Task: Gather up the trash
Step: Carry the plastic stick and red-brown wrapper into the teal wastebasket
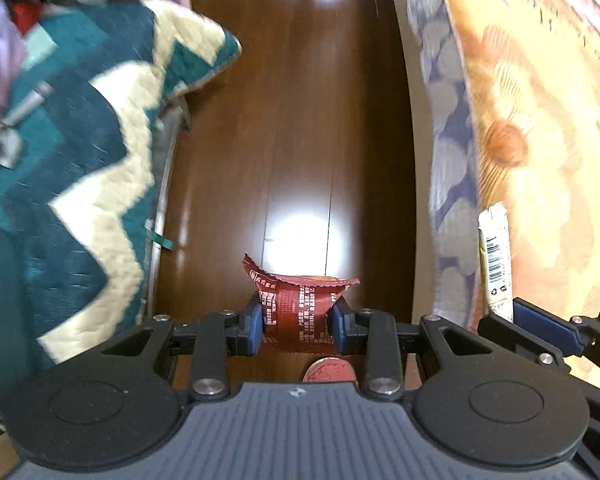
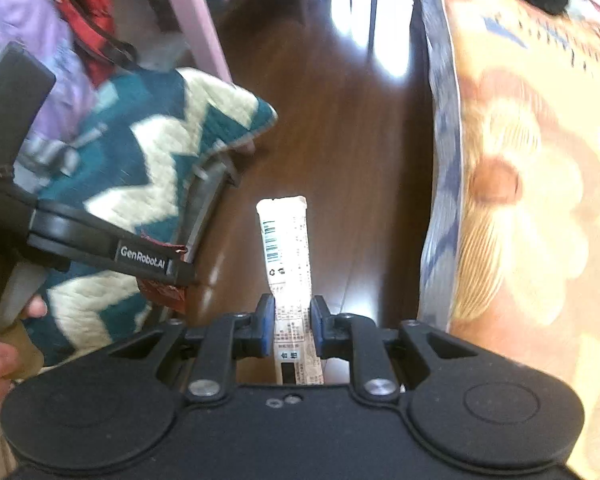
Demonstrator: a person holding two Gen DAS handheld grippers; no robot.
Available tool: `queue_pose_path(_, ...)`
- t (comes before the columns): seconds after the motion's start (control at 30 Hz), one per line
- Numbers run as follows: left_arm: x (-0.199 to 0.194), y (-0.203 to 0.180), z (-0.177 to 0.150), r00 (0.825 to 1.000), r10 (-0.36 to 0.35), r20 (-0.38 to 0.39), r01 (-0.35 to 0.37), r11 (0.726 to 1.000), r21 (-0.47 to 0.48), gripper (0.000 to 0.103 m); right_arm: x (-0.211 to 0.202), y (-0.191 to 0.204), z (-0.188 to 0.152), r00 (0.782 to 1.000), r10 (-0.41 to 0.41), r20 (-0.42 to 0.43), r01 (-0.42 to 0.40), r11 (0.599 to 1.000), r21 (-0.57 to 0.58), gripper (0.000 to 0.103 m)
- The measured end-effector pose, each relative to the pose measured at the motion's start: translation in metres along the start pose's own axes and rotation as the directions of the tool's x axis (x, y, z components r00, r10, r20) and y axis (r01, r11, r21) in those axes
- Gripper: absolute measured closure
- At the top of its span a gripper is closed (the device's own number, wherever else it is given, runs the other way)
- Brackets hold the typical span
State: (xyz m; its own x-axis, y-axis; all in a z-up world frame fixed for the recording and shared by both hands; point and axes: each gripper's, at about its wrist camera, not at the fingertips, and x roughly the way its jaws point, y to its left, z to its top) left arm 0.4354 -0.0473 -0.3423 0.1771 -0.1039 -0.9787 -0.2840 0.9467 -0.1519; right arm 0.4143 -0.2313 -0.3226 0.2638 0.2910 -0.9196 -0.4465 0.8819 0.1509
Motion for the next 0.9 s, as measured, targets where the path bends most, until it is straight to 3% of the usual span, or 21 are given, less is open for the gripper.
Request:
queue_pose_path(0.2,-0.087,0.021,0.002,0.997,0.000,0.077,0.010,0.992,-0.123,0.071,-0.072,0.022,0.042,0.995,0.098,0.021,-0.095,0.989,-0.117,0.085)
queue_pose_path(0.37,-0.166,0.047,0.000,0.988,0.054,0.143,-0.017,0.969,-0.246,0.071,-0.120,0.052,0.072,0.982,0.185,0.035,-0.174,0.963,-0.208,0.085)
queue_pose_path(0.67,-0.272,0.109,-0.020,0.961,0.139,0.237,-0.024,0.901,-0.433,0.071,-0.178,0.133,0.104,0.939,0.343,0.020,-0.300,0.846,-0.441,0.085)
queue_pose_path(0.9,-0.322,0.168,-0.037,0.937,0.186,0.296,-0.017,0.870,-0.493,0.071,-0.192,0.205,0.130,0.910,0.415,0.003,-0.355,0.782,-0.513,0.085)
